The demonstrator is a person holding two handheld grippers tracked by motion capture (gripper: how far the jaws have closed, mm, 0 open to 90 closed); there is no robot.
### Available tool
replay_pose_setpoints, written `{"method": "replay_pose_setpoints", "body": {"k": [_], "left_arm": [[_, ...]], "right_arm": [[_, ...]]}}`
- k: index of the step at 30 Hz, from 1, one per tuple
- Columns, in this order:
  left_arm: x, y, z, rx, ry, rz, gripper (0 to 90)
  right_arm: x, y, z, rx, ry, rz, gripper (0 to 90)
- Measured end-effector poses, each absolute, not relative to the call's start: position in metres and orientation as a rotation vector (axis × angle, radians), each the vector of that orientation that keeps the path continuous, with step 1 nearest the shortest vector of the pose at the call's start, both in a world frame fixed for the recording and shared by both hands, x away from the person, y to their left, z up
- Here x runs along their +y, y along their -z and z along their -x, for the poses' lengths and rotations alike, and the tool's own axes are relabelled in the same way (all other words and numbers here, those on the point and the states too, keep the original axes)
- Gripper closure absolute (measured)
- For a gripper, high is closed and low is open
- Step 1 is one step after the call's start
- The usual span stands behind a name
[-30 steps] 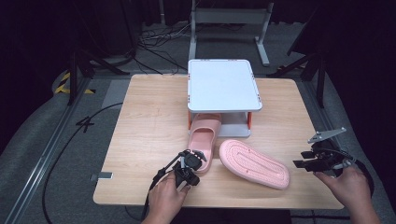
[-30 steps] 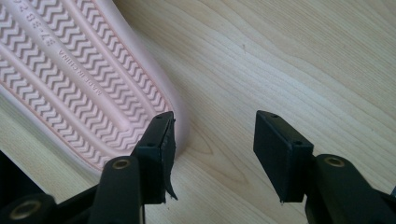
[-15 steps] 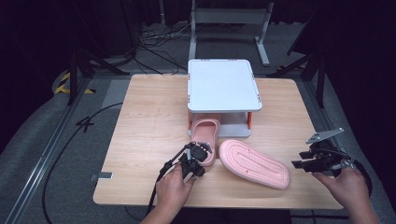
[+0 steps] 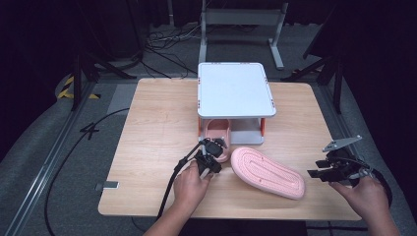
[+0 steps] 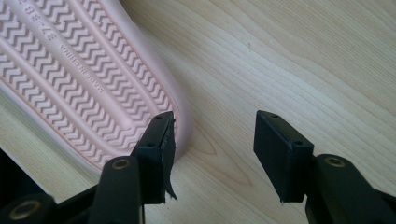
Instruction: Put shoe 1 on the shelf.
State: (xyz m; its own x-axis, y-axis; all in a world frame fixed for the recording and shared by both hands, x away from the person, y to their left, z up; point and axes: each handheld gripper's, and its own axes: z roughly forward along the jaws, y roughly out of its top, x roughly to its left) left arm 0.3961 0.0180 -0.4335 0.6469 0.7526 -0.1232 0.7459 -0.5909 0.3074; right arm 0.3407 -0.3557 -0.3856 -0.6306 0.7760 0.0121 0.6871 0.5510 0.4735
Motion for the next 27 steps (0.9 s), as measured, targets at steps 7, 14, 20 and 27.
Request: {"method": "replay_pose_setpoints", "body": {"k": [7, 14, 20, 27], "left_arm": [[0.015, 0.438, -0.414, 1.214, -0.069, -2.498, 77.5], [0.011, 0.436, -0.427, 1.212, -0.144, -2.482, 77.5], [0.015, 0.442, -0.440, 1.240, -0.178, -2.470, 77.5], [0.016, 0.442, -0.447, 1.227, -0.191, -2.437, 77.4]], "right_arm": [[-0.356, 0.387, -0.341, 2.585, -0.656, -1.246, 48.6], [-0.357, 0.386, -0.340, 2.583, -0.658, -1.242, 48.6], [-0.357, 0.386, -0.339, 2.582, -0.656, -1.240, 48.6], [-0.357, 0.388, -0.339, 2.586, -0.652, -1.238, 48.6]]}}
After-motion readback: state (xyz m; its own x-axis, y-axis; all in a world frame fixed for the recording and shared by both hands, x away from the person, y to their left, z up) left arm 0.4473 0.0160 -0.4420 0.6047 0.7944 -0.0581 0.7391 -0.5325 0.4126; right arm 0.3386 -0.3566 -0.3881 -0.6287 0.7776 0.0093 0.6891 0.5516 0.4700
